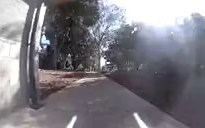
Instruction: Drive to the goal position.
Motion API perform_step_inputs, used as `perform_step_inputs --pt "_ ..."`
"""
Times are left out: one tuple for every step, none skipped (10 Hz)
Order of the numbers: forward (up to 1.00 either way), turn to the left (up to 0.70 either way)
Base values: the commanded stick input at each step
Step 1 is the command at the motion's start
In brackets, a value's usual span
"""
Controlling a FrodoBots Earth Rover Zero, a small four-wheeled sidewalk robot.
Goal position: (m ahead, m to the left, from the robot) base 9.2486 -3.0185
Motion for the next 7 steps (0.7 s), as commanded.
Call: perform_step_inputs --pt "1.00 0.00" --pt "1.00 0.00" --pt "1.00 0.00" --pt "1.00 0.00" --pt "1.00 0.00" --pt "1.00 0.00" --pt "1.00 0.00"
